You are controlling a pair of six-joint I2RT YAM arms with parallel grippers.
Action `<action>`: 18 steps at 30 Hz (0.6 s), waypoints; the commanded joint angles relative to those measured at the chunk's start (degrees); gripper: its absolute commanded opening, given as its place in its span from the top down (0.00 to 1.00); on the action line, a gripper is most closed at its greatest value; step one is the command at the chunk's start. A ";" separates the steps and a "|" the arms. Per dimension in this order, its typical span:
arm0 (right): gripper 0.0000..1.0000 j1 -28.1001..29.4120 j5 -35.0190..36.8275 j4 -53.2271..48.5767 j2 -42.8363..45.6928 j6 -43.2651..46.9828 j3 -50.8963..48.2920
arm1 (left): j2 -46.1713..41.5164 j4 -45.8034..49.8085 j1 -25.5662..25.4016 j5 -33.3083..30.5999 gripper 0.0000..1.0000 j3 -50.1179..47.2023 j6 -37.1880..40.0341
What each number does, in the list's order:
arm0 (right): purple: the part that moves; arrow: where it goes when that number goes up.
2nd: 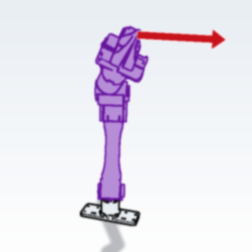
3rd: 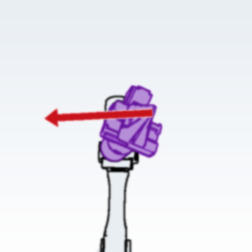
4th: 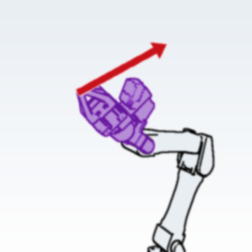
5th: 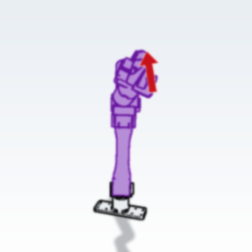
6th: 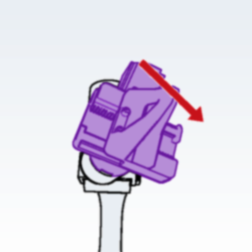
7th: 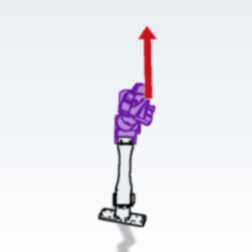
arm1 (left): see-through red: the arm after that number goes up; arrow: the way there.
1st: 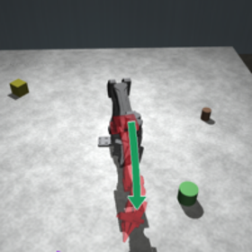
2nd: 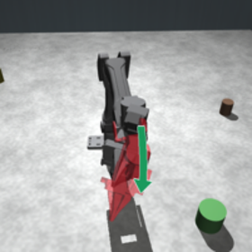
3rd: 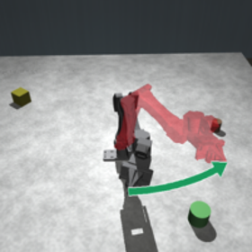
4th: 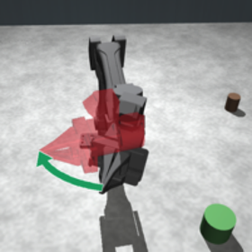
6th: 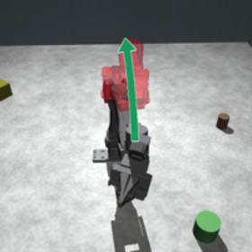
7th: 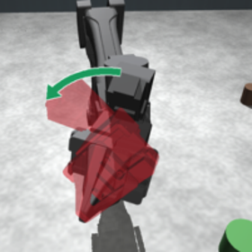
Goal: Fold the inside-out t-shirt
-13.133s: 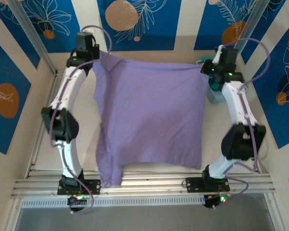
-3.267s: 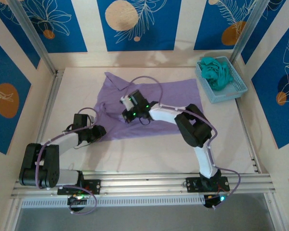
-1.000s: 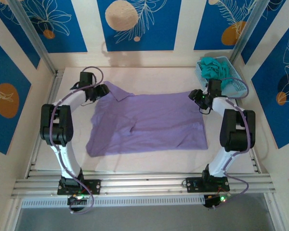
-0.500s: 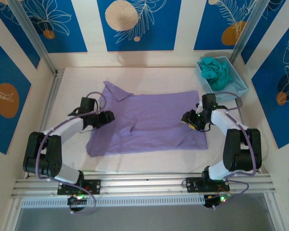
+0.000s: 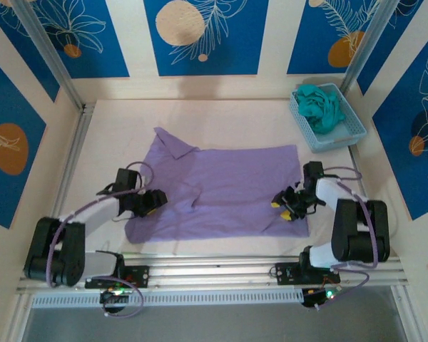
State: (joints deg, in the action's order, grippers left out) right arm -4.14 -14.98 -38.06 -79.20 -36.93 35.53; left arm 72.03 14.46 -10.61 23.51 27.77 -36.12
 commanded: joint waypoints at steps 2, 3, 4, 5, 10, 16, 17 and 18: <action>0.52 0.23 -1.34 -1.59 6.19 -5.24 -0.87 | -9.01 10.12 -0.61 -2.44 0.42 -1.80 -4.50; 0.52 0.44 -1.00 -0.48 6.30 -4.86 0.80 | -10.16 10.44 -0.61 -3.94 0.42 0.10 -4.31; 0.52 0.74 -0.61 1.16 5.51 -4.27 2.85 | -10.08 10.21 -0.44 -6.01 0.41 2.53 -3.35; 0.51 1.04 -0.66 2.68 4.38 -3.51 4.81 | -8.85 9.79 -0.21 -8.03 0.41 4.86 -2.48; 0.48 -0.81 5.76 12.09 -5.67 0.87 16.44 | 5.17 -1.65 2.63 -11.37 0.41 18.01 -0.87; 0.47 -2.18 19.99 12.83 -21.29 4.98 32.35 | 20.53 -2.30 3.15 -12.42 0.40 33.54 3.23; 0.47 -2.10 21.64 12.20 -23.55 5.76 34.69 | 21.82 -2.61 3.15 -11.80 0.40 34.70 3.30; 0.47 -2.15 23.19 11.24 -25.89 6.74 37.34 | 22.73 -3.22 3.15 -10.99 0.39 35.42 3.08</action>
State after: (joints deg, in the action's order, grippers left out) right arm -6.02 0.80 -25.58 -100.44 -33.82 68.05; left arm 92.66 11.94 -7.86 12.34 60.45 -35.18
